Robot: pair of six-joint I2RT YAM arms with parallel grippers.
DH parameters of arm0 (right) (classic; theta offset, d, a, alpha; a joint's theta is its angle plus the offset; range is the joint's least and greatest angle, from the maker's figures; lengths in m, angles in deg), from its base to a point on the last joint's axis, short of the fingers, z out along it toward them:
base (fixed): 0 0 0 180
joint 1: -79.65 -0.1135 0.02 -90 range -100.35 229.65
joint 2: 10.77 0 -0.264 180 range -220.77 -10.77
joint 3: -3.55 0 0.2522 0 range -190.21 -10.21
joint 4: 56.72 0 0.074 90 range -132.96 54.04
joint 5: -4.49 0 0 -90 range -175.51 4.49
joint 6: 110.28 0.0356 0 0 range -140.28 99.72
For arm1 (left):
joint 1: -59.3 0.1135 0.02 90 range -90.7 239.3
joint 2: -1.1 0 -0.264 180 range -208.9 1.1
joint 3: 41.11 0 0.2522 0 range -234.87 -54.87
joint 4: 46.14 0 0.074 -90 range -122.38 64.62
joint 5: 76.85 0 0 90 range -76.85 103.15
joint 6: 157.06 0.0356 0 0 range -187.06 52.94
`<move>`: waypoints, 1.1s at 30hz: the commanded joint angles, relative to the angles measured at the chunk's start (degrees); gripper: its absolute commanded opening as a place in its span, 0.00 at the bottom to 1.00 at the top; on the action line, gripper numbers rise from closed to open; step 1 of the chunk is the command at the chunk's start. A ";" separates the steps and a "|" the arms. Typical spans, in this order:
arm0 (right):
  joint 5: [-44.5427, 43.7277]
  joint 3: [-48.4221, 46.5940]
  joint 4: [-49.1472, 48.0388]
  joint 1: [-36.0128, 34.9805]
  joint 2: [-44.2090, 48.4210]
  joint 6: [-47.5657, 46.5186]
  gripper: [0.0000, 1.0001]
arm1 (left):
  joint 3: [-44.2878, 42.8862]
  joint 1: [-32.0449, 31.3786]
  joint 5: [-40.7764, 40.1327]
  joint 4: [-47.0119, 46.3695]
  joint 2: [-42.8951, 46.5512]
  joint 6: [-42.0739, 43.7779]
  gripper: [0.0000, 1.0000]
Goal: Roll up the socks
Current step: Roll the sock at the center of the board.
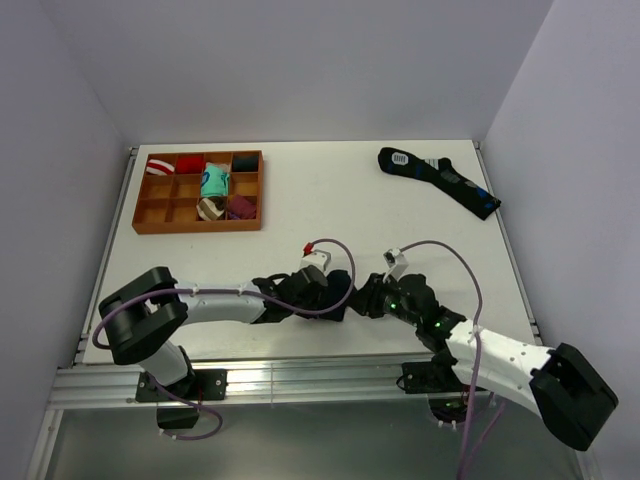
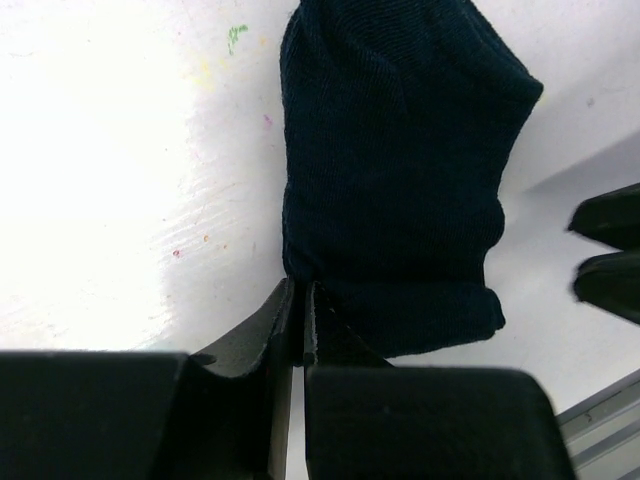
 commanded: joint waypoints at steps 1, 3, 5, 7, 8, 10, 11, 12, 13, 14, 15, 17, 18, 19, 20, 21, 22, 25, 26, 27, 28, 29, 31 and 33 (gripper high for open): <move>-2.72 2.56 -4.30 -1.03 4.54 -2.51 0.35 | -2.08 -0.32 1.45 8.04 -1.22 2.45 0.09; -3.51 3.62 -7.20 -1.64 5.16 -2.95 0.36 | -2.87 -0.32 1.53 9.88 -1.13 2.62 0.09; -4.82 4.32 -9.49 -3.48 4.73 -3.65 0.36 | -3.84 -0.32 1.53 10.77 -0.96 2.97 0.09; -7.10 4.41 -12.99 -5.59 2.98 -4.53 0.36 | -4.55 -0.41 1.45 12.00 -0.96 3.15 0.09; -8.16 4.33 -14.15 -8.56 2.01 -4.79 0.36 | -4.81 -0.41 1.45 12.18 -0.96 3.24 0.09; -12.36 2.84 -16.00 -11.91 -1.41 -6.02 0.36 | -5.25 -0.41 1.45 12.79 -0.87 3.24 0.09; -14.13 2.13 -16.35 -13.84 -2.73 -6.46 0.36 | -5.34 -0.41 1.45 12.97 -0.78 3.24 0.09; -15.71 0.56 -16.09 -16.82 -5.27 -6.82 0.35 | -5.34 -0.41 1.45 13.14 -0.78 3.24 0.10; -16.95 -0.06 -16.44 -18.07 -6.60 -7.25 0.35 | -5.78 -0.41 1.45 13.49 -0.87 3.24 0.10; -17.48 -0.42 -17.05 -19.04 -7.74 -7.61 0.35 | -5.95 -0.41 1.45 13.58 -1.04 3.24 0.09; -17.92 -1.03 -18.10 -20.44 -9.84 -7.78 0.35 | -6.13 -0.41 1.45 13.67 -1.22 3.32 0.10; -19.67 -1.82 -19.07 -22.29 -12.40 -8.75 0.36 | -6.57 -0.41 1.62 13.93 -1.48 3.33 0.09; -20.81 -2.09 -19.17 -23.00 -12.94 -9.01 0.36 | -6.57 -0.41 1.71 13.94 -1.49 3.33 0.09; -22.13 -2.35 -19.17 -23.87 -13.29 -9.10 0.36 | -6.74 -0.41 1.80 13.94 -1.57 3.41 0.09; -23.01 -2.44 -19.17 -24.75 -13.38 -9.19 0.36 | -6.83 -0.41 1.80 13.94 -1.75 3.41 0.09; -24.50 -2.79 -19.26 -25.28 -13.55 -9.71 0.36 | -6.83 -0.41 1.80 13.94 -1.75 3.41 0.09; -25.47 -2.97 -19.08 -26.33 -13.47 -9.98 0.36 | -6.92 -0.41 1.80 14.02 -1.66 3.41 0.09; -26.54 -3.76 -18.29 -27.57 -13.12 -11.47 0.36 | -6.92 -0.41 1.97 13.94 -1.84 3.41 0.09; -26.63 -4.11 -17.94 -27.66 -13.29 -11.82 0.36 | -7.01 -0.41 2.06 13.94 -1.92 3.41 0.09; -26.54 -4.90 -17.50 -27.66 -13.90 -12.70 0.36 | -7.01 -0.41 2.06 13.94 -1.92 3.41 0.09; -26.54 -5.16 -17.41 -27.66 -14.26 -12.97 0.36 | -7.01 -0.41 2.06 13.94 -2.01 3.33 0.09; -26.54 -5.25 -17.58 -27.75 -14.52 -13.32 0.36 | -7.01 -0.41 2.15 13.94 -2.10 3.33 0.09; -26.89 -5.17 -18.81 -27.84 -15.49 -13.85 0.36 | -7.10 -0.41 2.24 13.85 -2.19 3.24 0.09; -26.89 -4.38 -20.91 -27.84 -16.45 -14.11 0.37 | -7.01 -0.41 2.59 13.67 -2.28 3.15 0.09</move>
